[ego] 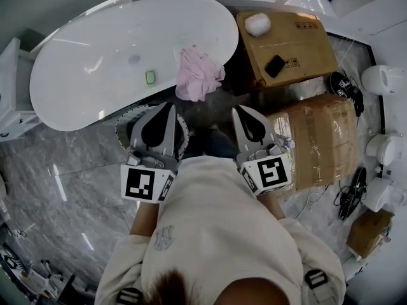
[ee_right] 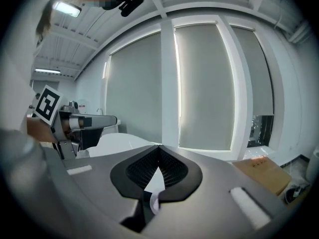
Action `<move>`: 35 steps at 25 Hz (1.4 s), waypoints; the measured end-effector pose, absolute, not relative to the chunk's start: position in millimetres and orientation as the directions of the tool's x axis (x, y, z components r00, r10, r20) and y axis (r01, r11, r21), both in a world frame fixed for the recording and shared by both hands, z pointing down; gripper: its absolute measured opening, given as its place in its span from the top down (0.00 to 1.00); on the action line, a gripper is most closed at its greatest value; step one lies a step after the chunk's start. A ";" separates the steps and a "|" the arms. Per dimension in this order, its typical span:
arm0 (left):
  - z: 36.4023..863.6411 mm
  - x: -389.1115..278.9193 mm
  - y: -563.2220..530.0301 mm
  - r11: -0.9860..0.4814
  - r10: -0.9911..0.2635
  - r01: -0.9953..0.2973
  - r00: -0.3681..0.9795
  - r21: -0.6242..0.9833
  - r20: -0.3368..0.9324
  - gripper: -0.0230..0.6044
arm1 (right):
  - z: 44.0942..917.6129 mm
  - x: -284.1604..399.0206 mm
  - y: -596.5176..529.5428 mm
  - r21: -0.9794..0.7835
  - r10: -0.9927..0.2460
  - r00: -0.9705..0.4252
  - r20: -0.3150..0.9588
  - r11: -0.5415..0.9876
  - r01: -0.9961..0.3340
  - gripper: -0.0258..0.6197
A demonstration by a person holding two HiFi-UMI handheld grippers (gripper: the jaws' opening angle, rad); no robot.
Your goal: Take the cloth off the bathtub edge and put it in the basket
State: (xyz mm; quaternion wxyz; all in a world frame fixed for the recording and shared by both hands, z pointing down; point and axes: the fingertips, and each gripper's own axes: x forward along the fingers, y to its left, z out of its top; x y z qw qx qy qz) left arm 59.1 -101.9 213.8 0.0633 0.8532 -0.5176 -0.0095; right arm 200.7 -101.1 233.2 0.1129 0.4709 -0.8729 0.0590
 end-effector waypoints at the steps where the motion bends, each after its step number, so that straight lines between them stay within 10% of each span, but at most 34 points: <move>1: 214.8 58.4 -103.1 -0.453 -0.886 -0.884 0.461 0.120 0.051 0.89 | 232.5 197.2 -103.3 0.028 -0.801 -0.542 0.256 0.566 -0.824 0.96; 7: 218.0 54.2 -114.3 -0.414 -0.905 -0.903 0.422 0.112 0.061 0.89 | 233.6 183.4 -123.6 0.065 -0.757 -0.605 0.248 0.636 -0.769 0.96; 16: 218.2 72.7 -160.8 -0.387 -0.915 -0.918 0.394 0.086 0.086 0.89 | 226.0 191.9 -180.1 -0.352 -0.640 -0.753 0.150 0.677 -0.646 0.96; 21: 213.9 93.2 -190.5 -0.411 -0.906 -0.909 0.416 0.070 0.077 0.89 | 219.0 204.9 -207.8 -0.139 -0.598 -0.795 0.103 0.783 -0.606 0.96; 35: 228.0 101.6 -239.2 -0.327 -0.936 -0.933 0.342 0.151 0.088 0.89 | 246.9 238.8 -256.1 -0.214 -0.564 -0.814 0.141 0.785 -0.581 0.96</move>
